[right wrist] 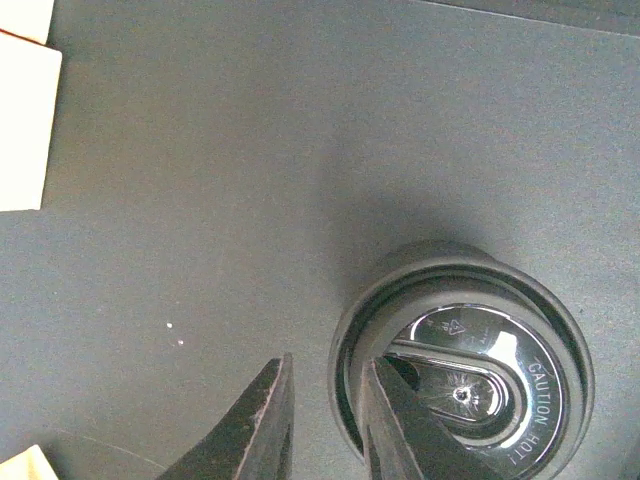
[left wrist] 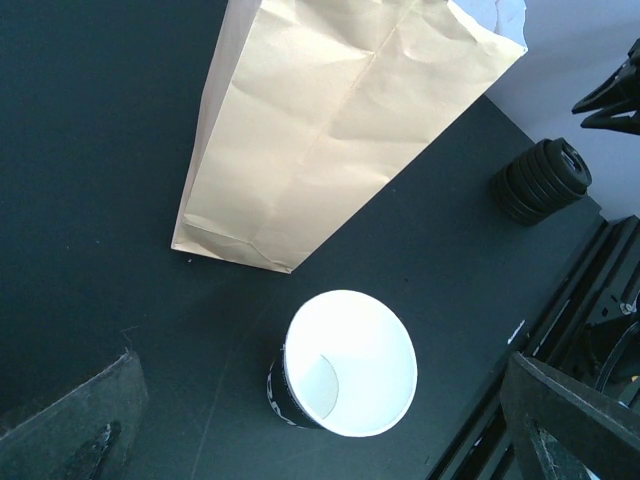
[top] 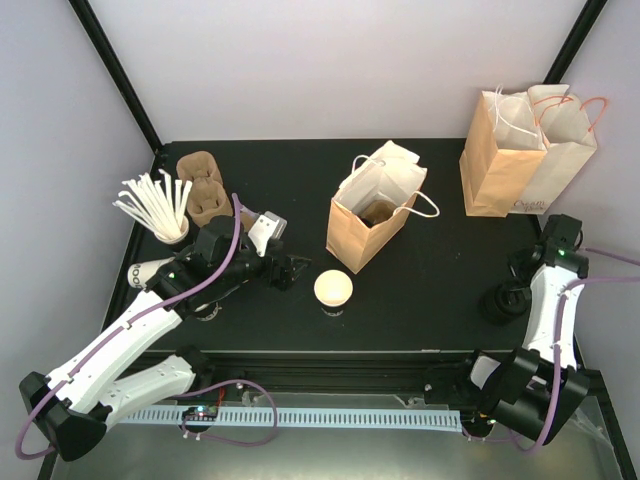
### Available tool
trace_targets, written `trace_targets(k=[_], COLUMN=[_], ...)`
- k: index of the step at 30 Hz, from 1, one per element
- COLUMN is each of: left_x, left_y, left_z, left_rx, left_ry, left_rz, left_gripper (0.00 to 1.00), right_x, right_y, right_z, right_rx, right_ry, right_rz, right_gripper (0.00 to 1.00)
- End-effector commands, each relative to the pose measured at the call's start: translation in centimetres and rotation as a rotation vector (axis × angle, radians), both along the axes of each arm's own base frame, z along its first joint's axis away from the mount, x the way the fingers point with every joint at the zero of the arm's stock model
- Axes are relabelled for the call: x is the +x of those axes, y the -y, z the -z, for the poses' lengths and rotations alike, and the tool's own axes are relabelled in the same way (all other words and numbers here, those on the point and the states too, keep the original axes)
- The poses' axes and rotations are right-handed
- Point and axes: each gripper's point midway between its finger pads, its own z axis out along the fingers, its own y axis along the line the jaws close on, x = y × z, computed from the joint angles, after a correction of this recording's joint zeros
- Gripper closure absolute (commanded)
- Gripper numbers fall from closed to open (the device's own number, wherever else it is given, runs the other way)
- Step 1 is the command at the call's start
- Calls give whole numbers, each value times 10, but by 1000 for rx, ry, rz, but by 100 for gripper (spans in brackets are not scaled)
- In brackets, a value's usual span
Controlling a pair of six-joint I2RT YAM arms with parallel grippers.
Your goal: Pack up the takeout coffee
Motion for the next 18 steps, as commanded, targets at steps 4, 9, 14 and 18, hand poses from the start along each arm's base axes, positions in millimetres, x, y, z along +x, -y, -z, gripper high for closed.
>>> trace_targets(k=[4, 9, 14, 18], left_x=[0, 0, 1, 1], left_y=[3, 3, 4, 4], left_z=[-16, -16, -15, -15], left_rx=[-37, -36, -39, -42], left_ry=[23, 22, 21, 19], left_rz=[13, 13, 15, 12], left_gripper=[1, 1, 1, 1], right_x=[-3, -5, -2, 1], right_y=[1, -3, -3, -2], right_z=[-1, 16, 21, 22], right_rx=[-4, 30, 55, 58], right_ry=[-29, -69, -92, -97], right_rz=[2, -2, -2, 2], right_gripper=[76, 74, 74, 74])
